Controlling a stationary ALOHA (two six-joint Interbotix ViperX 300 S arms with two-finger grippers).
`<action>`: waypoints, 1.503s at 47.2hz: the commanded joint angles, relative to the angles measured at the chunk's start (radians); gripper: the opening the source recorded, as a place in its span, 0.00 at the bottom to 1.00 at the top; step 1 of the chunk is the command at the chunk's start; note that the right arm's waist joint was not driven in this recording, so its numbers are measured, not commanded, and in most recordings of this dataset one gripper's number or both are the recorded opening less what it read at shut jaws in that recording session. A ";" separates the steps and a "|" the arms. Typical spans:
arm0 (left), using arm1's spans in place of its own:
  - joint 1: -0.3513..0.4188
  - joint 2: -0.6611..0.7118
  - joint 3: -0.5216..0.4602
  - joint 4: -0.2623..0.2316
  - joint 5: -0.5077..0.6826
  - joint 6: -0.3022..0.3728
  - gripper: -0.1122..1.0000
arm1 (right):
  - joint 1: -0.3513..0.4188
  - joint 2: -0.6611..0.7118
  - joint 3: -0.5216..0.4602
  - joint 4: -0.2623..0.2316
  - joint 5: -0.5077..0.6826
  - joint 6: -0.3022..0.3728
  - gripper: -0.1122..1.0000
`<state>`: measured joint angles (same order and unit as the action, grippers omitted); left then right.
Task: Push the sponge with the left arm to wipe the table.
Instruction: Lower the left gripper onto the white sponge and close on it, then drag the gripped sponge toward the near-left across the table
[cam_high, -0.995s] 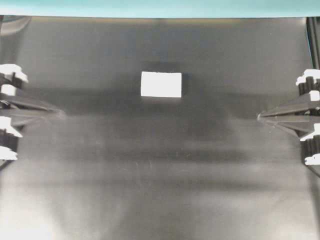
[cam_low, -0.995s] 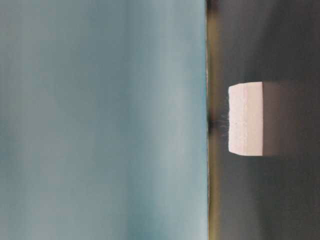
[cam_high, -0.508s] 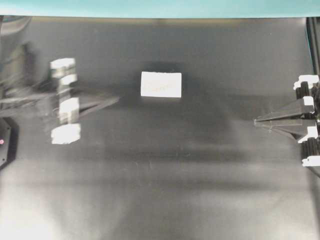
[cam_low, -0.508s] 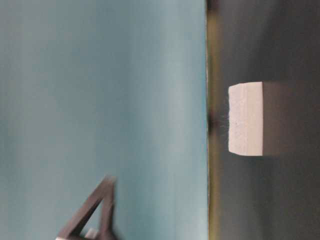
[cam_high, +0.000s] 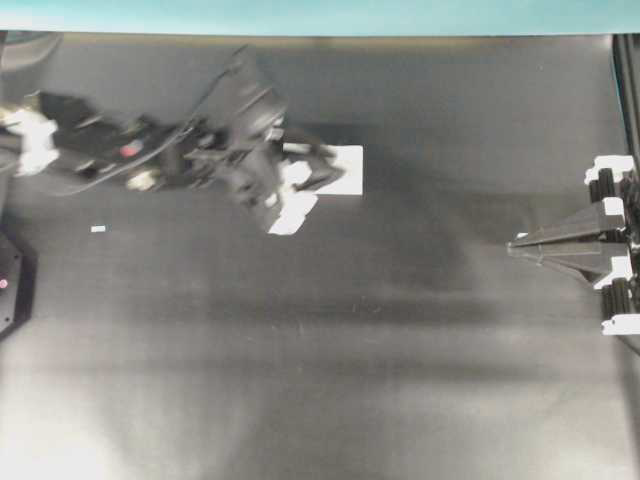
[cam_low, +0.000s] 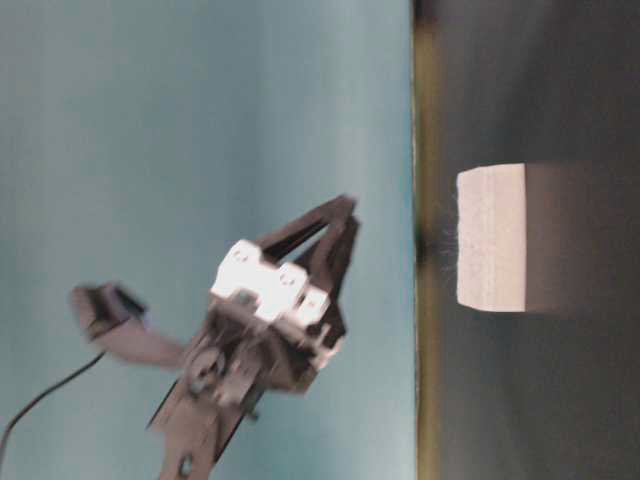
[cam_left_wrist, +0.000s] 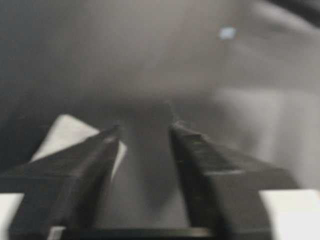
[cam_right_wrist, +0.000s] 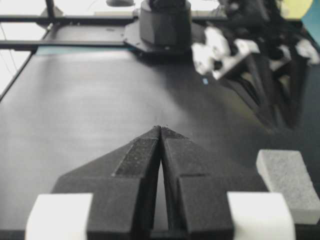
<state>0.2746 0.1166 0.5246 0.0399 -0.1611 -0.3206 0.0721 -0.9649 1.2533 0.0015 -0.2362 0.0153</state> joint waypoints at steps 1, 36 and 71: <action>0.015 0.052 -0.063 0.003 0.026 -0.005 0.59 | 0.000 0.012 -0.006 0.002 -0.012 0.006 0.10; 0.094 0.235 -0.169 0.005 0.086 -0.018 0.74 | 0.000 0.012 0.012 0.000 -0.034 0.005 0.10; 0.041 0.210 -0.034 0.005 0.091 -0.117 0.72 | 0.000 0.012 0.021 0.002 -0.031 0.006 0.10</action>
<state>0.3467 0.3421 0.4755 0.0399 -0.0767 -0.4372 0.0721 -0.9618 1.2793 0.0015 -0.2592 0.0153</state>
